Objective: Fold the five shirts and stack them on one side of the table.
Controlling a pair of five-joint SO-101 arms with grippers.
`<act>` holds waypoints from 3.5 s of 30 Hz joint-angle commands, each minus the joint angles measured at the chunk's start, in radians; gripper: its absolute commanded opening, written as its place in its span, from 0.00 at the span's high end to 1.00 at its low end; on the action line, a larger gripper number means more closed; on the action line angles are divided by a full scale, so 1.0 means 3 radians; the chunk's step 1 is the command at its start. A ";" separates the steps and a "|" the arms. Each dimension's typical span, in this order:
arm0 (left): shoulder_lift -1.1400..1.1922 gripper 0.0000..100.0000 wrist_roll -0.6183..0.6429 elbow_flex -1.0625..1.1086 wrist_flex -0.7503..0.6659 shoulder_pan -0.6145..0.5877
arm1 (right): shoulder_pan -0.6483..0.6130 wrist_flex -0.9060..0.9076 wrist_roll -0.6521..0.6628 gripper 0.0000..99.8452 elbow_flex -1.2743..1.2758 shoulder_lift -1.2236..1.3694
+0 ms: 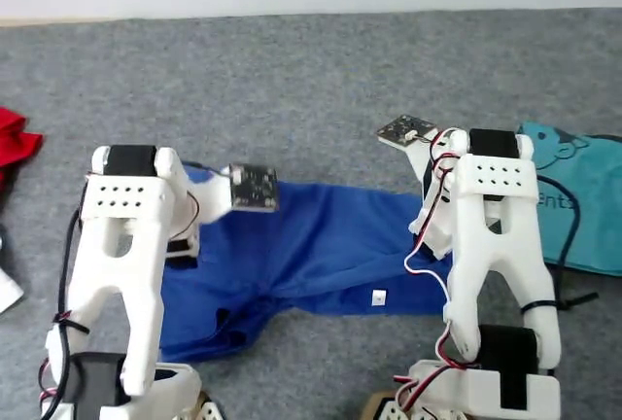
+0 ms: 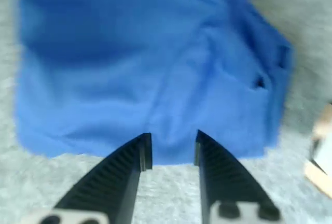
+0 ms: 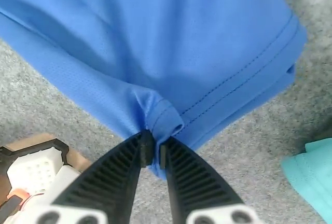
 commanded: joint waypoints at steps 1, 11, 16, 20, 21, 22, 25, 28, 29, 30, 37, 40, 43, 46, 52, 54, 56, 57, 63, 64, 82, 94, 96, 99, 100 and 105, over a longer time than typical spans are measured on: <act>-0.0056 0.85 0.0266 -0.0141 -0.0281 -0.0010 | 0.0003 0.0018 0.0031 0.95 -0.0015 -0.0187; -0.0056 0.85 0.0563 -0.0023 -0.0440 0.0000 | 0.0253 0.0263 -0.0005 0.75 -0.0036 -0.0391; -0.0082 0.85 0.0573 0.0166 -0.0660 -0.0015 | 0.0202 0.0151 -0.0015 0.75 -0.0036 -0.0611; -0.0087 0.85 0.0869 0.0274 -0.1002 -0.0015 | 0.0192 -0.0212 -0.0343 0.75 -0.0015 -0.0611; -0.0087 0.85 0.0972 0.0284 -0.1095 -0.0015 | 0.0182 -0.0315 -0.0430 0.75 -0.0015 -0.0606; -0.0082 0.85 0.1074 0.0284 -0.1171 -0.0015 | 0.0176 -0.0427 -0.0506 0.75 -0.0015 -0.0591; -0.0082 0.85 0.1376 0.0315 -0.1340 -0.0015 | 0.0090 -0.0734 -0.0670 0.80 -0.0010 -0.0371; -0.0087 0.85 0.1601 0.0355 -0.1468 -0.0015 | 0.0049 -0.1000 -0.0716 0.91 -0.0036 0.0033; -0.0087 0.85 0.1642 0.0361 -0.1473 -0.0020 | 0.0043 -0.1092 -0.0716 0.94 -0.0041 0.0176; -0.0087 0.85 0.1667 0.0361 -0.1478 -0.0020 | 0.0038 -0.1179 -0.0716 0.96 -0.0041 0.0315; -0.0092 0.85 0.1790 0.0340 -0.1504 -0.0240 | 0.0049 -0.1419 -0.0915 0.97 -0.0307 0.1118; -0.0092 0.85 0.1785 0.0340 -0.1504 -0.0312 | 0.0054 -0.1414 -0.0921 0.97 -0.0650 0.1445; -0.0092 0.85 0.1785 0.0345 -0.1504 -0.0348 | 0.0054 -0.1414 -0.0921 0.97 -0.1043 0.1777; -0.0092 0.85 0.1785 0.0345 -0.1504 -0.0348 | 0.0054 -0.1383 -0.0921 0.97 -0.1427 0.2074; -0.0092 0.85 0.1785 0.0345 -0.1499 -0.0348 | 0.0013 -0.0775 -0.0921 0.96 -0.2123 0.2258; -0.0092 0.85 0.1785 0.0345 -0.1499 -0.0348 | 0.0008 -0.0494 -0.0921 0.96 -0.2302 0.2212; -0.0092 0.85 0.1785 0.0340 -0.1493 -0.0348 | 0.0003 -0.0217 -0.0910 0.96 -0.2435 0.2146; -0.0092 0.85 0.1785 0.0340 -0.1499 -0.0348 | 0.0003 -0.0100 -0.0905 0.96 -0.2481 0.2110; -0.0092 0.85 0.1795 0.0207 -0.1478 -0.0343 | -0.0217 0.0463 -0.0905 0.97 -0.2506 0.1639; -0.0092 0.85 0.1800 0.0197 -0.1468 -0.0343 | -0.0263 0.0478 -0.0921 0.97 -0.2501 0.1511; -0.0082 0.95 0.1360 0.0417 0.0384 0.0348 | 0.0371 0.0458 -0.0900 0.96 -0.0854 -0.0192; -0.0747 0.93 0.1401 0.0959 0.0378 0.0752 | 0.1358 0.0458 -0.0169 0.96 0.0020 -0.1281; -0.1217 0.92 0.1504 0.1087 0.0368 0.0793 | 0.1481 0.0458 -0.0020 0.96 0.0164 -0.1476; -0.1923 0.88 0.1647 0.1286 0.0261 0.0880 | 0.1593 0.0458 0.0133 0.96 0.0348 -0.1716; -0.2123 0.87 0.1693 0.1343 0.0220 0.0885 | 0.1614 0.0458 0.0159 0.96 0.0389 -0.1788; -0.2547 0.87 0.1882 0.1818 -0.0245 0.0885 | 0.1675 0.0458 0.0261 0.96 0.0522 -0.2069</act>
